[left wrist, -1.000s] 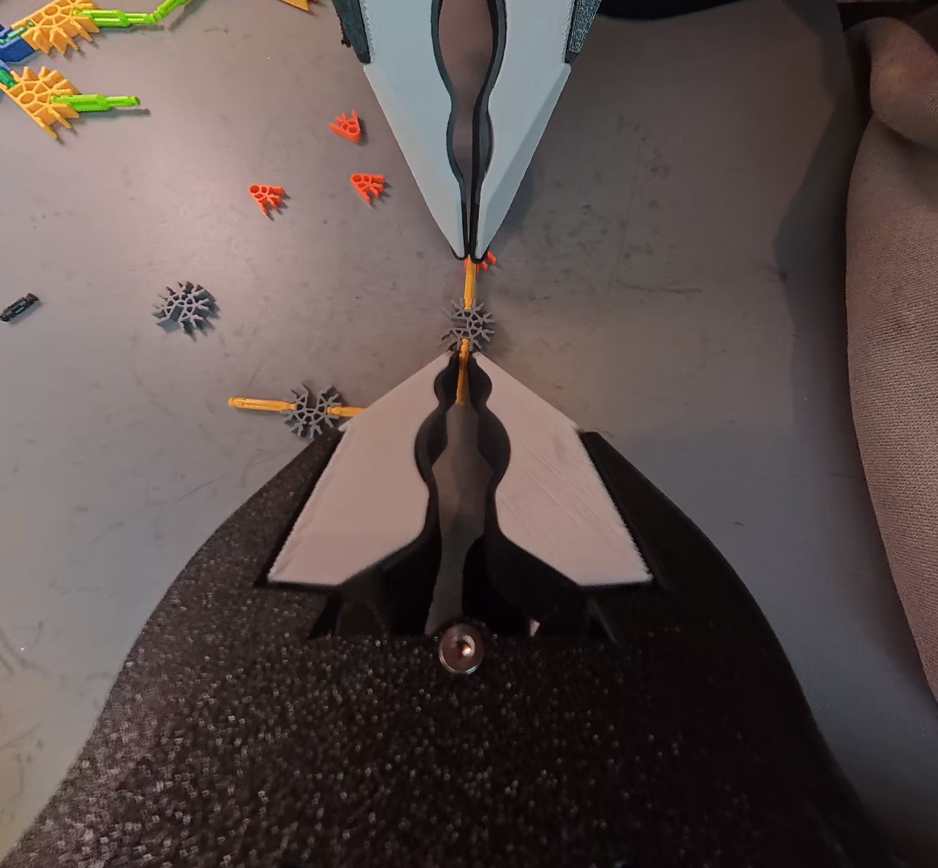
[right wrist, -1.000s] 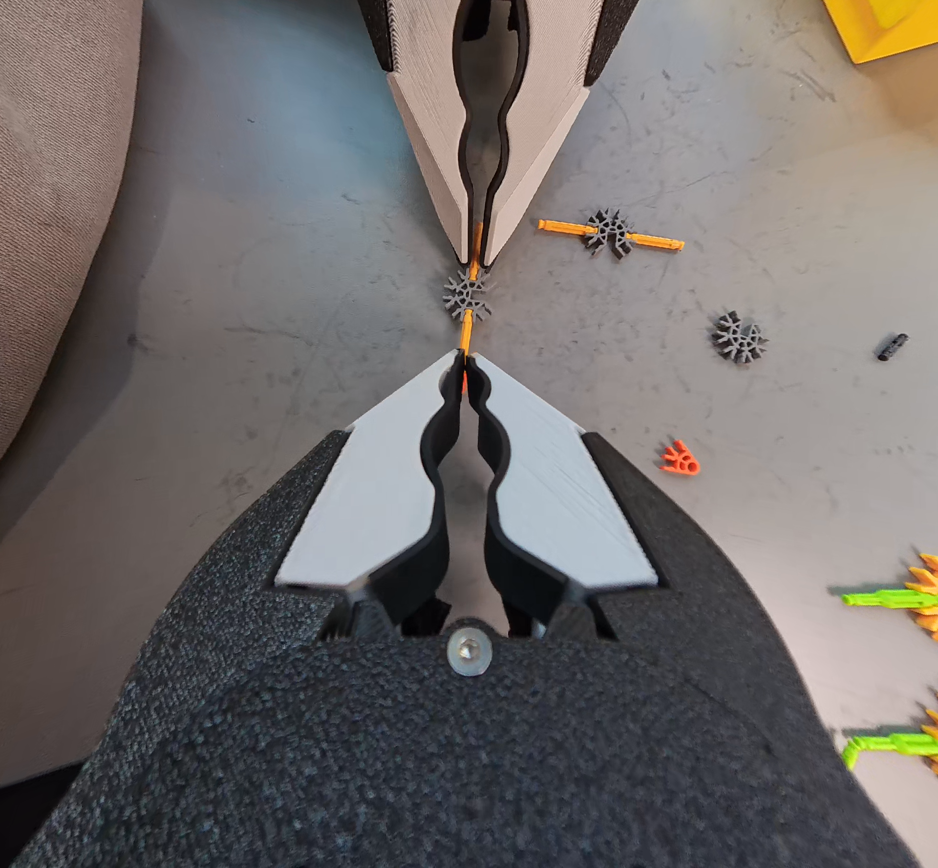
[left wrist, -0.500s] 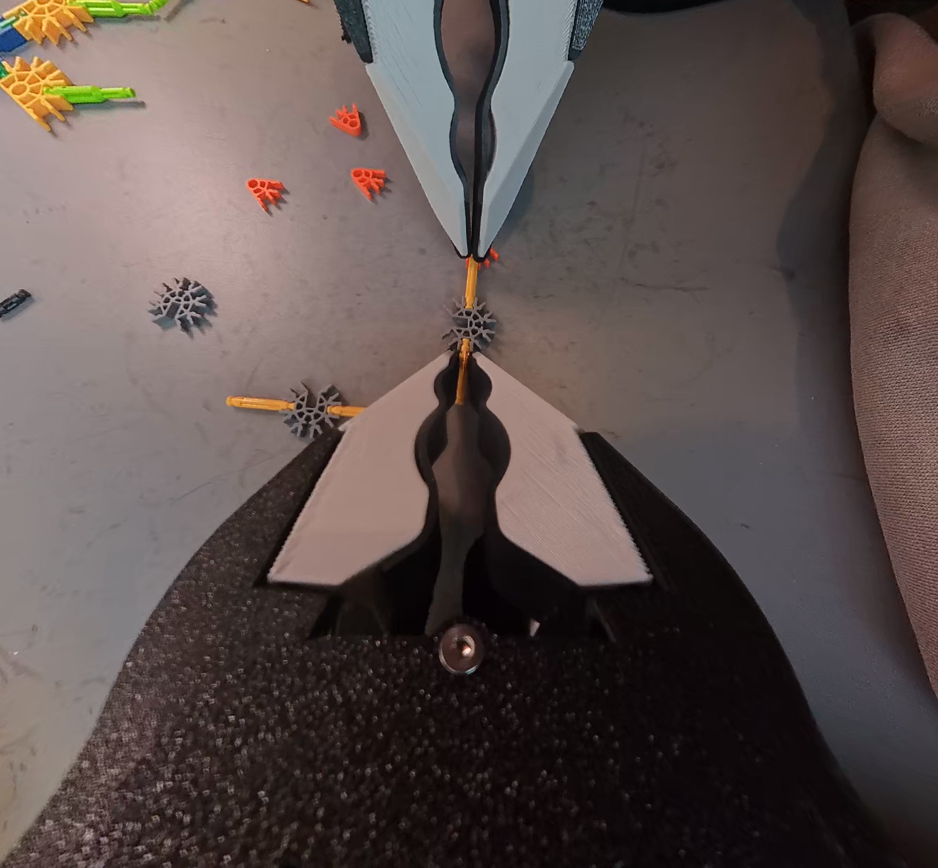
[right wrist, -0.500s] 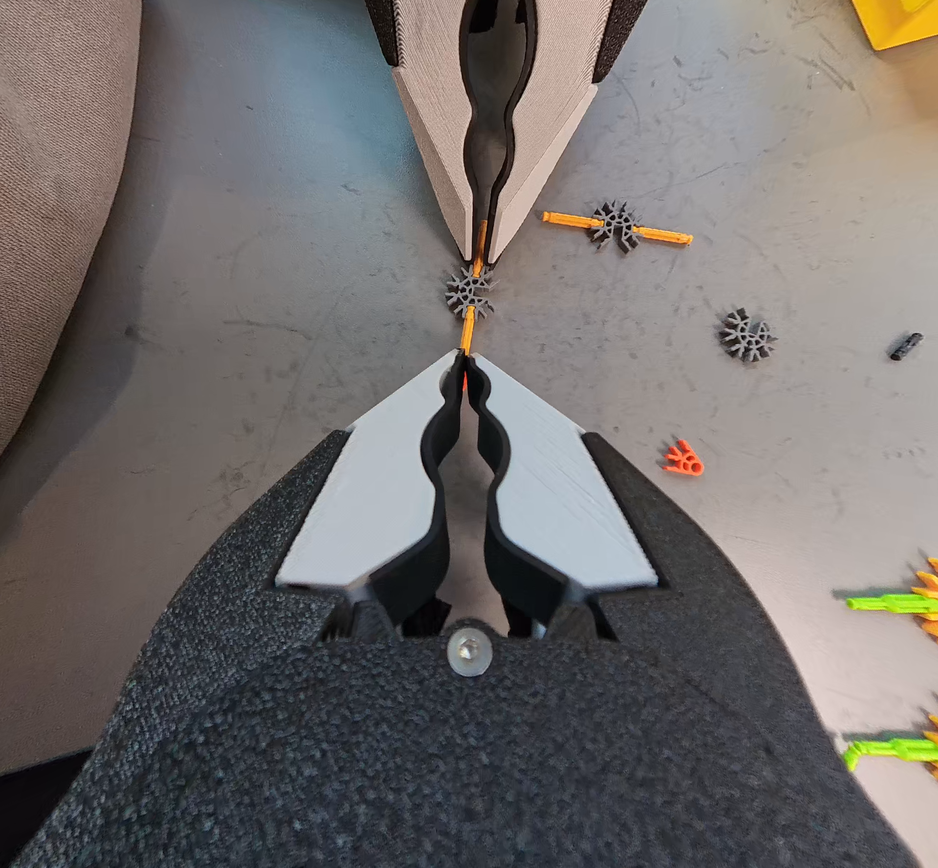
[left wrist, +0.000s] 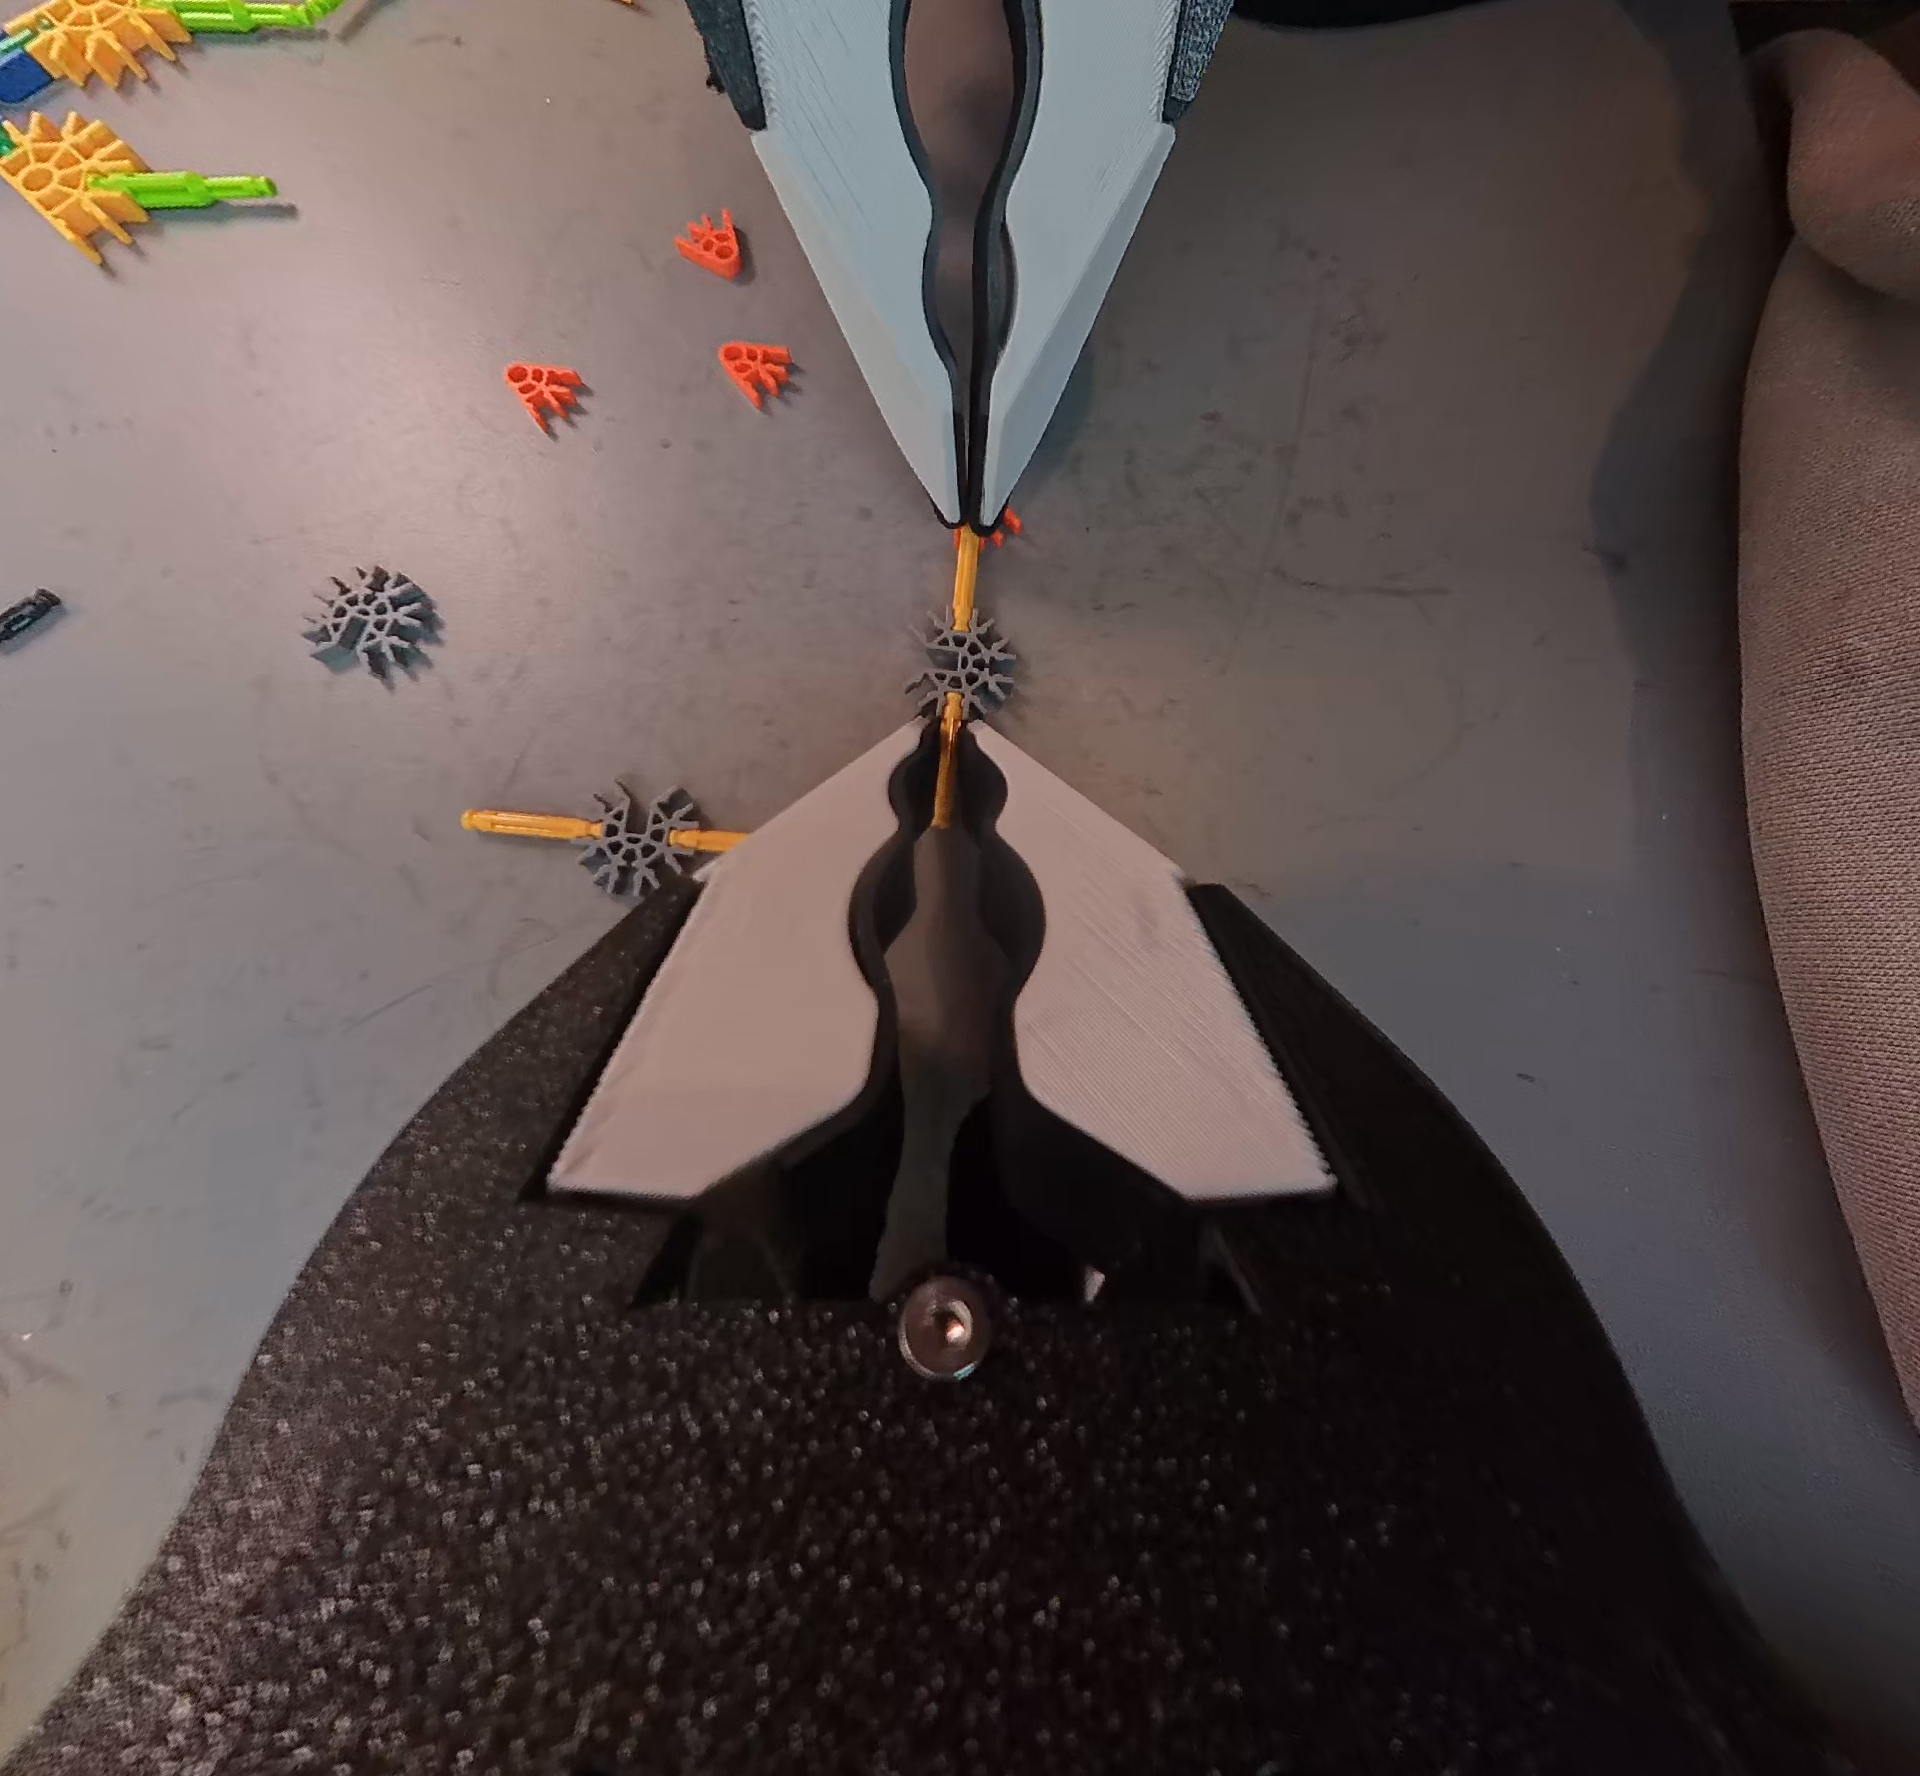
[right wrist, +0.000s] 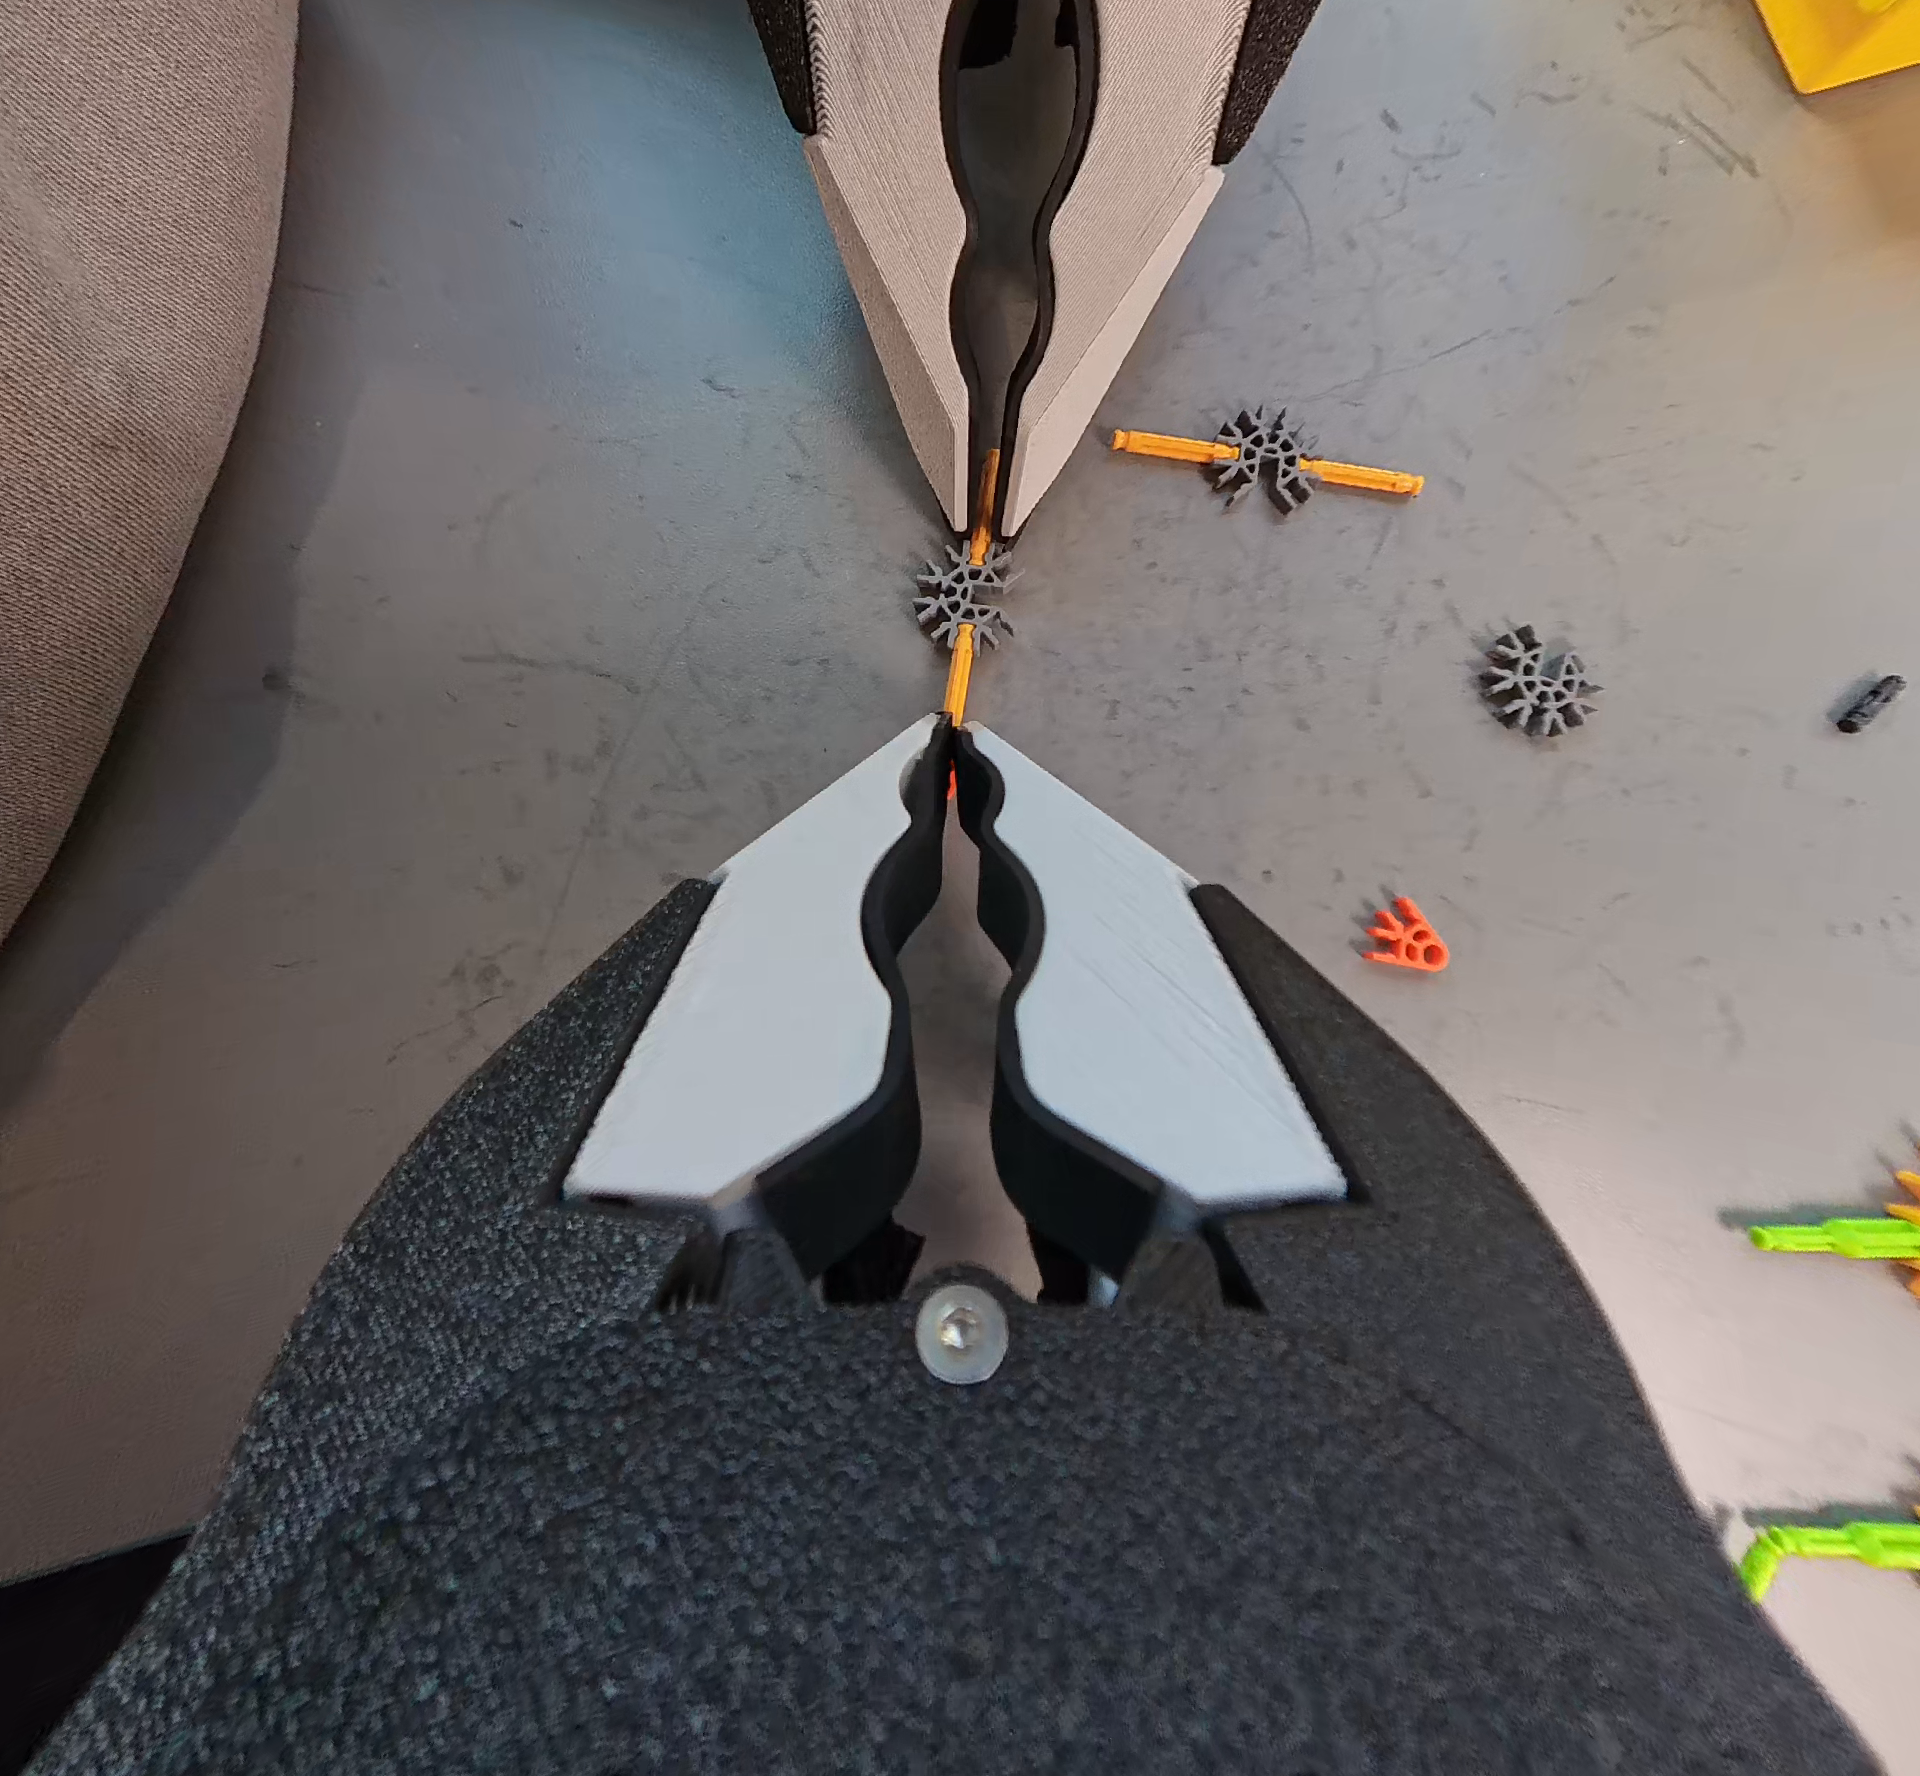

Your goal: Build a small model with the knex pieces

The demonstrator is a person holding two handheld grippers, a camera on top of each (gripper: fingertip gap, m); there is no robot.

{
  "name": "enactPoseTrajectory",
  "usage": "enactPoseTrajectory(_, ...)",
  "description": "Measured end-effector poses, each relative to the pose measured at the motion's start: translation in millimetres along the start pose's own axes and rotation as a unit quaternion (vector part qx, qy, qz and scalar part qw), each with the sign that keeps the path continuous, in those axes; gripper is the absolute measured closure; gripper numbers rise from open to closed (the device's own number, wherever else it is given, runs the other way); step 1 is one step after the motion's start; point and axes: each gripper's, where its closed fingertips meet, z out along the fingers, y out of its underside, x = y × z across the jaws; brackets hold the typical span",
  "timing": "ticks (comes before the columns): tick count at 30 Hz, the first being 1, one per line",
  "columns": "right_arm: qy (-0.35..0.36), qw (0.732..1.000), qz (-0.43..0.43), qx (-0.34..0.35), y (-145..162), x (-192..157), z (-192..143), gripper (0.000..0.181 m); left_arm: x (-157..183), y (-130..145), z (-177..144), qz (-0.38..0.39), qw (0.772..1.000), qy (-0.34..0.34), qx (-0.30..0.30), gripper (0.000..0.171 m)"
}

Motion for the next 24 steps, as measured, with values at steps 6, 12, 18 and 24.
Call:
enactPoseTrajectory(6,-0.006,1.000,0.025,-0.006,0.8,-0.4,0.4,0.181,0.1,0.0,0.1,-0.002,1.000,0.000,0.000,0.169)
enactPoseTrajectory(12,-0.011,0.998,0.062,-0.028,1.7,-1.8,1.0,0.181,0.0,0.2,0.2,-0.006,1.000,0.000,0.000,0.168)
enactPoseTrajectory(18,-0.007,0.995,0.080,-0.061,2.9,-1.4,2.0,0.181,0.3,0.6,0.4,-0.004,1.000,-0.005,-0.005,0.169)
enactPoseTrajectory(24,0.028,0.993,0.044,-0.102,1.8,-2.4,3.3,0.181,0.0,1.2,0.0,-0.006,1.000,-0.012,-0.008,0.168)
